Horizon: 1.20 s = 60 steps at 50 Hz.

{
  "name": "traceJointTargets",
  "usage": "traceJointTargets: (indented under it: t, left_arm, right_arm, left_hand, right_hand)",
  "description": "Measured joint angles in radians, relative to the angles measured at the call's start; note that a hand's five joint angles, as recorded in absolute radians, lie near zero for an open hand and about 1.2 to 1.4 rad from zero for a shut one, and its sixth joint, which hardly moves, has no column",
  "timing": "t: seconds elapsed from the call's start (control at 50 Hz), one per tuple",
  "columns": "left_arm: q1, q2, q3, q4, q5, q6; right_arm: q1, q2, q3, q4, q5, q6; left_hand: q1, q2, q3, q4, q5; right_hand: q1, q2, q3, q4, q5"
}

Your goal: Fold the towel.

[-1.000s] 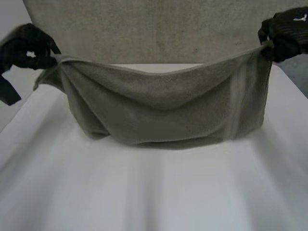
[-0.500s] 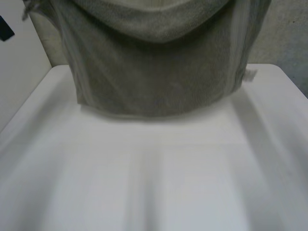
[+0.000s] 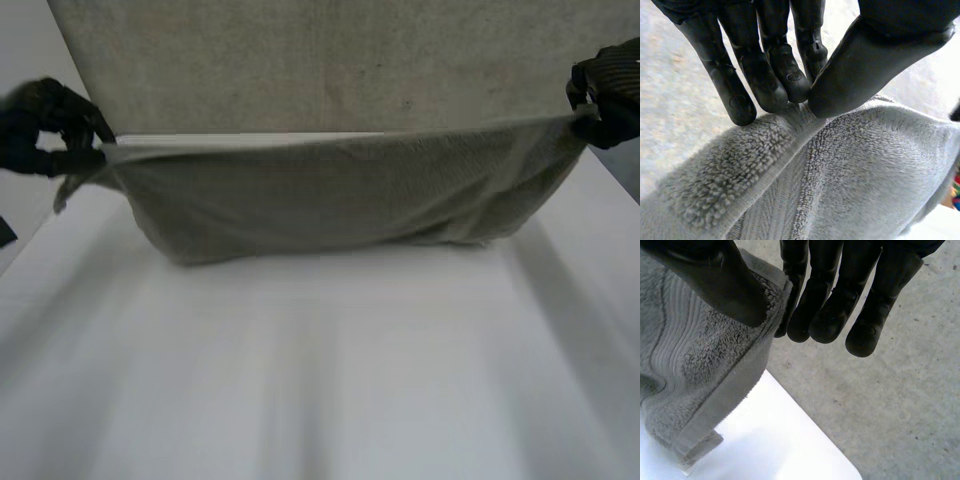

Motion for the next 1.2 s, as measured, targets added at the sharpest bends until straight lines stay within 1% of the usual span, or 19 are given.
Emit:
traceJointTargets:
  t: [0.06, 0.18, 0.42, 0.54, 0.66, 0.78, 0.9, 0.96, 1.0, 1.04, 1.08, 1.16, 1.2]
  left_arm:
    - [0.002, 0.066, -0.064, 0.021, 0.026, 0.028]
    - [-0.007, 0.146, -0.095, 0.054, 0.036, 0.031]
    - [-0.027, 0.199, -0.032, 0.061, 0.019, -0.059]
    - [-0.021, 0.237, 0.004, 0.071, 0.017, -0.104]
    - [-0.013, 0.230, 0.022, 0.087, 0.013, -0.125]
    - [-0.031, 0.130, 0.028, 0.112, -0.012, -0.120]
    - [-0.131, -0.068, 0.150, 0.166, -0.101, -0.118]
    - [-0.181, -0.168, 0.278, 0.170, -0.159, -0.122]
    - [-0.208, -0.234, 0.418, 0.149, -0.220, -0.129]
    - [-0.223, -0.273, 0.525, 0.127, -0.268, -0.138]
    - [-0.236, -0.310, 0.673, 0.094, -0.336, -0.155]
    - [-0.237, -0.329, 0.851, 0.056, -0.412, -0.214]
    - [-0.233, -0.327, 0.902, 0.046, -0.431, -0.251]
  right_arm:
    - [-0.018, -0.036, 0.032, -0.004, -0.014, 0.004]
    - [-0.038, -0.065, 0.041, -0.008, -0.019, 0.017]
    - [-0.045, -0.063, 0.055, -0.010, -0.010, 0.030]
    - [-0.045, -0.063, 0.070, -0.008, -0.010, 0.026]
    - [-0.040, -0.068, 0.063, -0.009, -0.009, 0.023]
    - [-0.031, -0.048, 0.010, -0.011, -0.005, 0.029]
    - [0.033, 0.067, -0.152, -0.021, 0.024, 0.039]
    - [0.087, 0.141, -0.289, -0.027, 0.066, 0.056]
    - [0.134, 0.199, -0.437, -0.034, 0.118, 0.089]
    - [0.161, 0.234, -0.544, -0.041, 0.155, 0.123]
    - [0.186, 0.267, -0.682, -0.057, 0.199, 0.187]
    - [0.188, 0.287, -0.819, -0.081, 0.236, 0.305]
    - [0.180, 0.288, -0.848, -0.085, 0.240, 0.350]
  left_hand:
    - [0.000, 0.000, 0.000, 0.000, 0.000]
    - [0.000, 0.000, 0.000, 0.000, 0.000]
    - [0.000, 0.000, 0.000, 0.000, 0.000]
    - [-0.001, 0.000, 0.000, 0.000, 0.000]
    - [-0.001, 0.000, 0.000, 0.000, 0.000]
    - [-0.001, 0.000, 0.000, 0.000, 0.000]
    - [-0.001, 0.000, 0.000, 0.000, 0.000]
    - [-0.001, 0.000, 0.000, 0.000, 0.000]
    - [-0.001, 0.000, 0.000, 0.000, 0.000]
    - [-0.001, 0.001, 0.000, 0.000, 0.000]
    - [-0.001, 0.001, 0.000, 0.000, 0.000]
    - [-0.001, 0.001, 0.000, 0.000, 0.000]
    - [-0.001, 0.001, 0.000, 0.000, 0.000]
  right_hand:
    - [0.001, 0.000, 0.000, 0.000, 0.000]
    - [0.002, 0.000, 0.000, 0.000, 0.000]
    - [0.002, 0.000, 0.000, 0.000, 0.000]
    - [0.002, 0.000, 0.000, 0.000, 0.000]
    - [0.002, 0.000, 0.000, 0.000, 0.000]
    - [0.002, 0.000, 0.000, 0.000, 0.000]
    - [0.002, 0.000, 0.000, 0.000, 0.000]
    - [0.004, 0.000, 0.000, 0.000, 0.000]
    - [0.005, 0.000, 0.000, 0.000, 0.000]
    - [0.005, 0.000, 0.000, 0.000, 0.000]
    - [0.005, 0.000, 0.000, 0.000, 0.000]
    - [0.005, 0.000, 0.000, 0.000, 0.000]
    - [0.005, 0.000, 0.000, 0.000, 0.000]
